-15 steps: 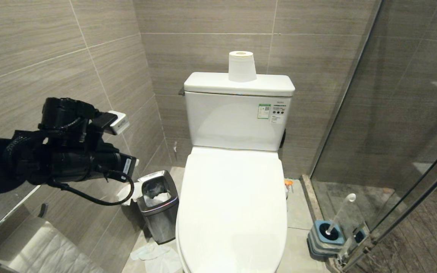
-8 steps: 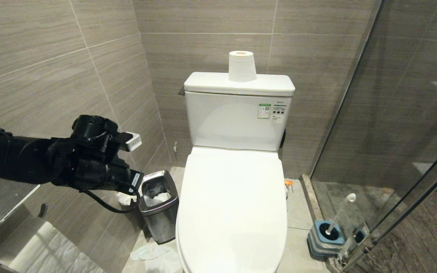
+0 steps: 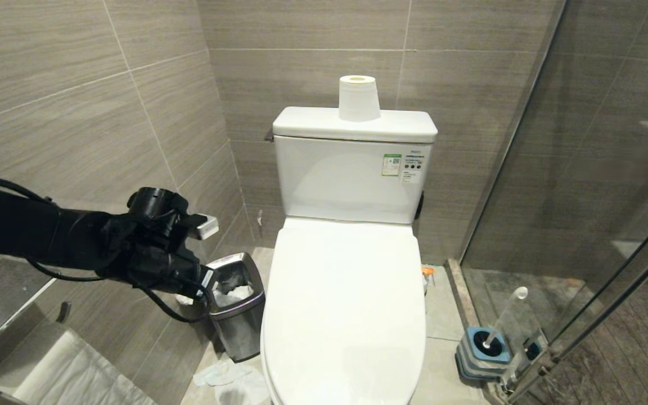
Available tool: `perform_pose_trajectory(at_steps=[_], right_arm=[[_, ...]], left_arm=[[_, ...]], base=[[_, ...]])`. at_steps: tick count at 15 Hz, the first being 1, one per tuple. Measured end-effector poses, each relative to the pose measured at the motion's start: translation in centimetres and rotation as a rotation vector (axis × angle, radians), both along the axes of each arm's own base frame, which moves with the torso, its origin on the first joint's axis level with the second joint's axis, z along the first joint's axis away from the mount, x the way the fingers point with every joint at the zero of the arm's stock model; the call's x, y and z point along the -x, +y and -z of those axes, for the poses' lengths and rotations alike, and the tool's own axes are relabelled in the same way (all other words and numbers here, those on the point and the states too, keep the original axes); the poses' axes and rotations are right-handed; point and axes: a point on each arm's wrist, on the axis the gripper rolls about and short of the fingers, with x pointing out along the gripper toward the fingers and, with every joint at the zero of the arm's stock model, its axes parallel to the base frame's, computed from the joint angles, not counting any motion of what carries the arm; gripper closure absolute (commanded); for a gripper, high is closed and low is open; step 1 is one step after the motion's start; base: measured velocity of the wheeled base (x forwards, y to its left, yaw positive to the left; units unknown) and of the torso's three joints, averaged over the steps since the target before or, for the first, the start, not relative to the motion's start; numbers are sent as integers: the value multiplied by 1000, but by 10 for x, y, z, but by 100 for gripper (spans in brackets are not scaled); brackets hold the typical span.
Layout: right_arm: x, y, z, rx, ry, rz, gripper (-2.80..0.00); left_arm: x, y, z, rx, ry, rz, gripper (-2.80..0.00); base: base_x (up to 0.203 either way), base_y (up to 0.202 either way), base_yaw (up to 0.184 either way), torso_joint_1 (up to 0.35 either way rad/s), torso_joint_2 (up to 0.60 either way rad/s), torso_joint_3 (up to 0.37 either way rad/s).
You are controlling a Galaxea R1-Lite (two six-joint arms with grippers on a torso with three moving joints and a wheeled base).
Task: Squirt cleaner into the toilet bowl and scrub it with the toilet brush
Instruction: Use the left hand to lift the toilet lid slightly
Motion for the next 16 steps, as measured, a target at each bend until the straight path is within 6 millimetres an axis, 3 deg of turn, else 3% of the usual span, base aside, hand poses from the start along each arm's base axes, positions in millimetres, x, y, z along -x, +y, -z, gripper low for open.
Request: perform_pose_trajectory(at_steps=[6,16], right_arm=[[0,0,0,0,0,1,0],[0,0,0,0,0,1,0]], left_arm=[[-23,-4,4,-13,-20,21,0],[-32,5,30,70,172,56,0]], base=[[0,0,0,0,0,0],[0,0,0,0,0,0]])
